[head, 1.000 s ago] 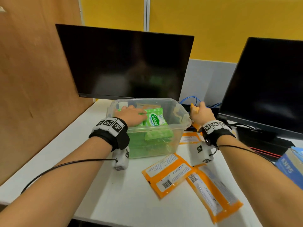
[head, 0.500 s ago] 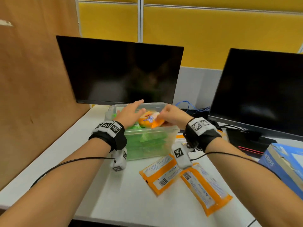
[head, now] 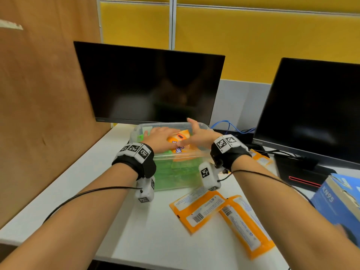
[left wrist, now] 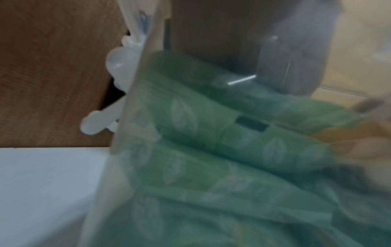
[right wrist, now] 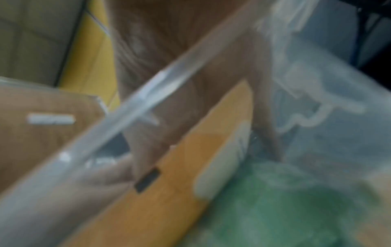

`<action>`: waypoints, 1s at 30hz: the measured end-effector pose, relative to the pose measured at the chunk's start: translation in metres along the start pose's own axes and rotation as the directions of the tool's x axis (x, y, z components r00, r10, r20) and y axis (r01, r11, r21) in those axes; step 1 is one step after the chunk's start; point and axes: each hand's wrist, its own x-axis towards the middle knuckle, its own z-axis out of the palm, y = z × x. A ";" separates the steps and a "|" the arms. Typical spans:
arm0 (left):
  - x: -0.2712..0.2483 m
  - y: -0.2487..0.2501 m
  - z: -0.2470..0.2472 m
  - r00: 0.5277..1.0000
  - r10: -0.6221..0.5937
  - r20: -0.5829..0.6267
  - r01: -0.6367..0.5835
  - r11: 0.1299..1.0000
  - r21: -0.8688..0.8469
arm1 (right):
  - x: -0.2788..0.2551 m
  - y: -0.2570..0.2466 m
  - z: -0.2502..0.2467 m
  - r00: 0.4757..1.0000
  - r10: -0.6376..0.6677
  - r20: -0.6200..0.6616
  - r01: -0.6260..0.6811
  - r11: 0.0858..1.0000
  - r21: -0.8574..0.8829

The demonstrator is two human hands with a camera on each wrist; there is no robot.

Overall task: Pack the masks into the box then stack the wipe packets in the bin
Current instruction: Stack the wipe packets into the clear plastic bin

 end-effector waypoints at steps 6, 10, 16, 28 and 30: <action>0.004 -0.003 0.001 0.997 0.063 -0.034 -0.066 0.993 -0.095 | 0.010 -0.004 0.017 0.999 0.035 -0.006 -0.035 0.948 -0.318; 0.002 0.005 0.002 0.997 0.038 0.062 -0.036 0.999 -0.034 | -0.005 -0.009 0.012 0.999 0.040 0.033 -0.031 0.972 -0.233; 0.001 0.002 0.002 0.974 0.020 0.227 -0.051 0.990 0.128 | -0.009 -0.008 0.008 0.998 0.060 0.036 -0.059 0.997 -0.040; 0.000 0.006 0.000 0.974 0.079 0.211 -0.122 0.973 0.198 | -0.012 0.009 0.005 0.960 0.278 0.040 -0.279 0.928 0.245; 0.000 0.006 0.000 0.976 0.087 0.200 -0.127 0.973 0.195 | -0.022 0.005 0.003 0.960 0.280 -0.003 -0.270 0.927 0.260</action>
